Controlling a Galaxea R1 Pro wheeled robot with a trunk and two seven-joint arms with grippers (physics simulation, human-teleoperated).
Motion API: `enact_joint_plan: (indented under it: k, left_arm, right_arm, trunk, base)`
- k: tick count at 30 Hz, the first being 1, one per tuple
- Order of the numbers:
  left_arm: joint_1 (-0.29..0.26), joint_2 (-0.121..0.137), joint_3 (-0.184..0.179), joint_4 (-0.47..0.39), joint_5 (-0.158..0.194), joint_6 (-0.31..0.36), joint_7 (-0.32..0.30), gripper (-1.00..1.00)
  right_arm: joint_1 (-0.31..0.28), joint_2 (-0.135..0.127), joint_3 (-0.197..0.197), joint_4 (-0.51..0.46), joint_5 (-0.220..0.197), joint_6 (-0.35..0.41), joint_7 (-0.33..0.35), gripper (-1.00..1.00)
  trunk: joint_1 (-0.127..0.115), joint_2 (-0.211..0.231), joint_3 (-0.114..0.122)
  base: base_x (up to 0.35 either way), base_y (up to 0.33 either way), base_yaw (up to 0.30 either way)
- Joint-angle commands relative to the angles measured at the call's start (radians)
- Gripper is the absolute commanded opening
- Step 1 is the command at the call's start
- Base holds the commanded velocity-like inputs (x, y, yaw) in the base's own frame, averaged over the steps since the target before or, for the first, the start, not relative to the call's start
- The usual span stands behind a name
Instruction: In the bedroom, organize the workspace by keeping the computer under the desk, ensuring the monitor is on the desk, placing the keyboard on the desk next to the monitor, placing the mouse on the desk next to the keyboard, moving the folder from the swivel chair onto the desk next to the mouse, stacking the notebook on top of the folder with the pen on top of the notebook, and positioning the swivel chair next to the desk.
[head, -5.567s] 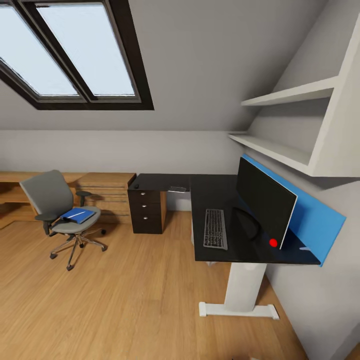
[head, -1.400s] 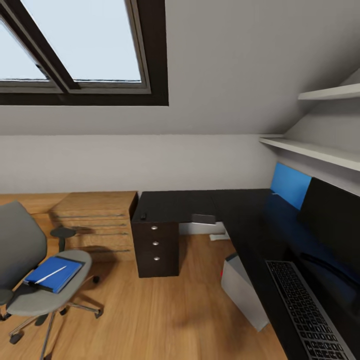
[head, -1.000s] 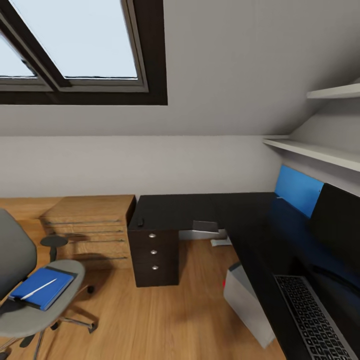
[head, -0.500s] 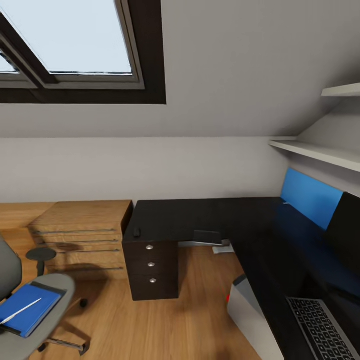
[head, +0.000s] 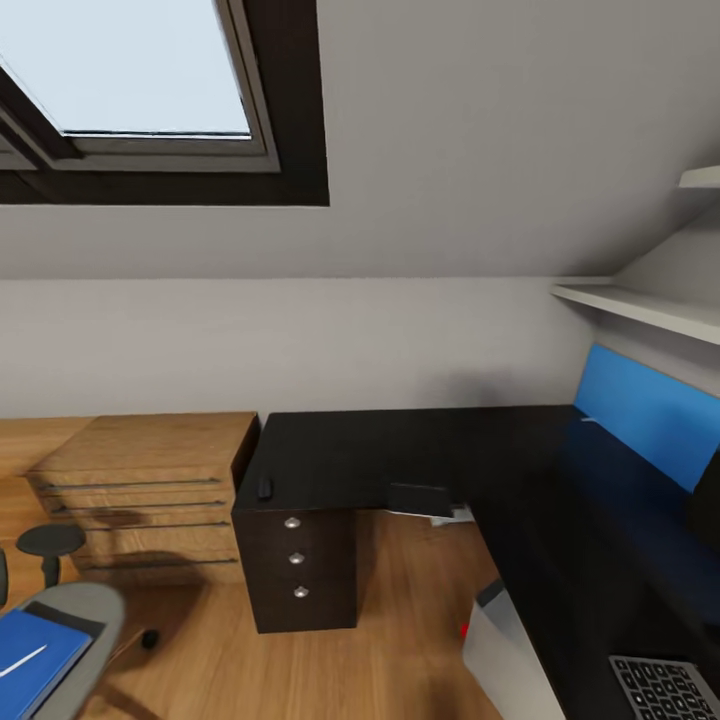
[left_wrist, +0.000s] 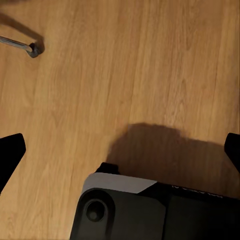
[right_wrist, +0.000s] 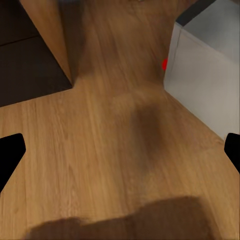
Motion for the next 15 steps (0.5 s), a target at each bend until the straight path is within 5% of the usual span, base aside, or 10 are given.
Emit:
enact_joint_plan:
  k: [1,15]
  left_arm:
    - [-0.001,0.001,-0.008,-0.001,0.01,-0.007,0.005,1.0]
    - [-0.001,0.0,-0.008,-0.001,0.01,-0.009,0.005,1.0]
  right_arm:
    - [0.0,0.0,0.009,0.001,-0.005,-0.003,-0.007,1.0]
    - [0.0,0.002,0.01,0.001,-0.005,-0.003,-0.007,1.0]
  trunk:
    - [0.001,-0.001,0.0]
    - [0.001,-0.001,0.0]
  base:
    - [0.329,0.0,0.0]
    - [0.31,0.0,0.018]
